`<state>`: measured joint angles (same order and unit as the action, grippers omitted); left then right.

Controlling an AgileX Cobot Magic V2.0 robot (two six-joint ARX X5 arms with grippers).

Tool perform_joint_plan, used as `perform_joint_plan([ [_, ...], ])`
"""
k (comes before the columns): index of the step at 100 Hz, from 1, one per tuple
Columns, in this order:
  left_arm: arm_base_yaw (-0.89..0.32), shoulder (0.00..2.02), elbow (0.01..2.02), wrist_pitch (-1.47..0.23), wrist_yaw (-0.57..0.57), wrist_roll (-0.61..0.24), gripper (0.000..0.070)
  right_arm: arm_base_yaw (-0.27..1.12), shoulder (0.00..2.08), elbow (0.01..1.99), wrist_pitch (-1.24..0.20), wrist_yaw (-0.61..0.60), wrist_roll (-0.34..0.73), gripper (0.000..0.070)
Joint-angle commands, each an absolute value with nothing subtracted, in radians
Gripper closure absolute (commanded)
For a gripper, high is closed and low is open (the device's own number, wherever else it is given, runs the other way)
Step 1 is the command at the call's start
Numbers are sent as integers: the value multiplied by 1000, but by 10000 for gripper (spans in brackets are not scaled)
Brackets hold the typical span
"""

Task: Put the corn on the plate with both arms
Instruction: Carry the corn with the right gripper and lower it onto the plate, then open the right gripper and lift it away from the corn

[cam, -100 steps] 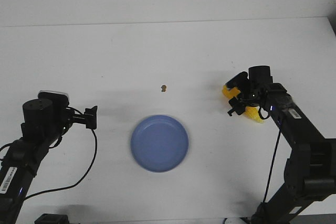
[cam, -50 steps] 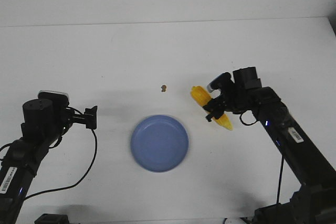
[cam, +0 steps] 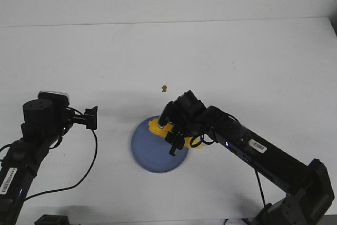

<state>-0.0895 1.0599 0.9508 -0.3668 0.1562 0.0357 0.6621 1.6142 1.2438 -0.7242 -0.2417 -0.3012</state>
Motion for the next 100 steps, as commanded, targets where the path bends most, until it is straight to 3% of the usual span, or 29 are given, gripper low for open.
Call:
perform_joint_plan([
  [1, -91, 1069, 960, -361, 158, 33, 0, 678, 1647, 1259, -710, -241, -278, 412],
  [15, -91, 1069, 960, -363, 158, 33, 0, 691, 1658, 1258, -690, -242, -253, 385],
  [28, -91, 1069, 960, -365, 158, 33, 0, 695, 1658, 1258, -680, -242, -240, 188],
  [34, -91, 1069, 960, -365, 158, 33, 0, 694, 1658, 1258, -682, -242, -239, 139],
  [61, -91, 1069, 960, -365, 158, 33, 0, 696, 1657, 1259, -665, -242, -229, 134],
  [76, -91, 1069, 960, -365, 157, 34, 0, 654, 1610, 1259, -625, -223, -131, 133],
  [100, -91, 1069, 960, -369, 157, 34, 0, 535, 1430, 1258, -548, -76, -100, 133],
])
